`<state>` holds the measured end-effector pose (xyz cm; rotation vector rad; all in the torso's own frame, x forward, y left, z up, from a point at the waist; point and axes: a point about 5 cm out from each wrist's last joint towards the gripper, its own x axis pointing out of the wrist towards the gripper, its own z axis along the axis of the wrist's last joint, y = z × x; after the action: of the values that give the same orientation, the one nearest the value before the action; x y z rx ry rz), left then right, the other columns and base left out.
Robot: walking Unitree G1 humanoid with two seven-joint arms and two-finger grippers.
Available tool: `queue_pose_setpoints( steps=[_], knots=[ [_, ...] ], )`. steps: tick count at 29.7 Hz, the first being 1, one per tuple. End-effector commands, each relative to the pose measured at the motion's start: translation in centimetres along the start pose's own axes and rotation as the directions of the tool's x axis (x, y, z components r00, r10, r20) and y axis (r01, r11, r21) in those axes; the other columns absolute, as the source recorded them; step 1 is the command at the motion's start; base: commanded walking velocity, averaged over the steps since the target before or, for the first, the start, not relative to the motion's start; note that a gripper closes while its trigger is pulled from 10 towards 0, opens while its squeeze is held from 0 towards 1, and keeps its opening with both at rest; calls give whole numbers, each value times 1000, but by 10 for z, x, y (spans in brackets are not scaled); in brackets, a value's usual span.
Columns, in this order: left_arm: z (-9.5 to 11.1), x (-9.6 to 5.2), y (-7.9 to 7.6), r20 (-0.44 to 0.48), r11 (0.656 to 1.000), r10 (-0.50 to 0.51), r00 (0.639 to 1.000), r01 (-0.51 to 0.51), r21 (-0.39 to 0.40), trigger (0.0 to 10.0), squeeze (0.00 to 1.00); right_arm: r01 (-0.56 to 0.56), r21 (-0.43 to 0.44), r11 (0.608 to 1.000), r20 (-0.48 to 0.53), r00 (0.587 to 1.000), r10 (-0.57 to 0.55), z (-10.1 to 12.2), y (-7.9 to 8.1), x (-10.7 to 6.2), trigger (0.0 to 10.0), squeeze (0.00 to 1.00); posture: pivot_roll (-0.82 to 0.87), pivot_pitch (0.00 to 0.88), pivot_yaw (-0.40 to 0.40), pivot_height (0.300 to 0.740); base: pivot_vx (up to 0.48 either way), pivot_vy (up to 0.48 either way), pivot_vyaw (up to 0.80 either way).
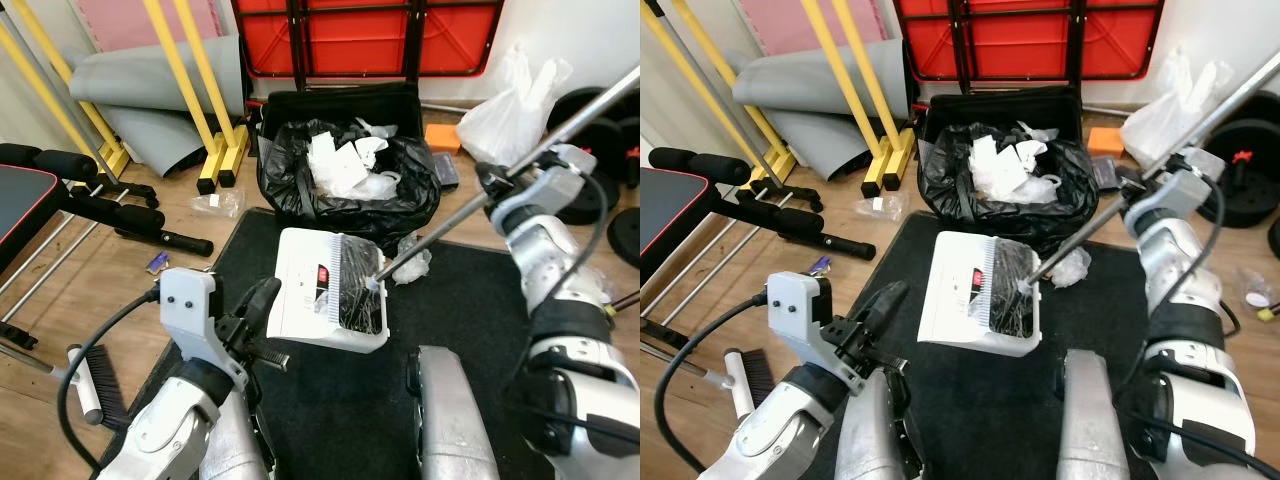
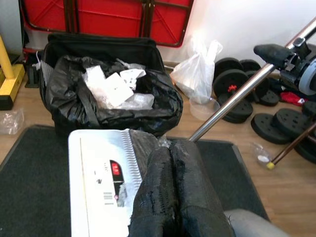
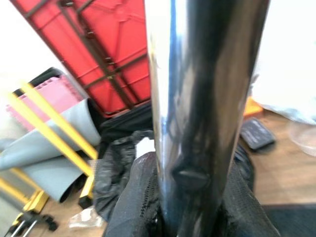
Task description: Sweep floor
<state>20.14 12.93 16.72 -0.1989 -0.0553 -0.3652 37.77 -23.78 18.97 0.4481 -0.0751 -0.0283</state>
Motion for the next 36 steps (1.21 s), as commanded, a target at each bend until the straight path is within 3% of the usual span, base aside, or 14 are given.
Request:
queue_pose_setpoints(
  steps=[1, 5, 8, 11, 27, 36],
  knots=[
    [-2, 1, 0, -5, 1000, -29, 1000, 29, 0, 10000, 0, -61, 9, 998, 80, 995, 60, 15, 16, 5, 10000, 0, -75, 15, 2, 530, 0, 0, 0],
    [-3, 2, 1, -7, 1000, -25, 1000, 25, -12, 10000, 0, -64, 7, 998, 81, 995, 63, 15, 18, 5, 10000, 0, -76, 12, -1, 535, 0, 0, 0],
    [-12, 6, 3, -87, 1000, -8, 996, 6, -14, 10000, 0, -56, -10, 998, 92, 994, 57, 19, 14, 3, 10000, 0, -81, 0, -6, 550, 0, 0, 0],
    [-14, 7, 4, -99, 1000, -8, 995, 7, -11, 10000, 0, -51, -15, 999, 96, 994, 52, 21, 13, 3, 10000, 0, -82, 0, -6, 555, -160, 0, 0],
    [-13, 9, 7, -53, 1000, 9, 999, -9, 14, 10000, 0, -39, -36, 999, 101, 994, 43, 19, 7, -6, 10000, 0, -90, 0, 0, 595, -52, 0, 0],
    [-15, 12, 10, -77, 999, 24, 997, -20, 47, 10000, 0, -45, -50, 998, 88, 995, 49, 13, 8, -11, 10000, 0, -93, 0, 3, 620, -145, 0, 0]
  ],
)
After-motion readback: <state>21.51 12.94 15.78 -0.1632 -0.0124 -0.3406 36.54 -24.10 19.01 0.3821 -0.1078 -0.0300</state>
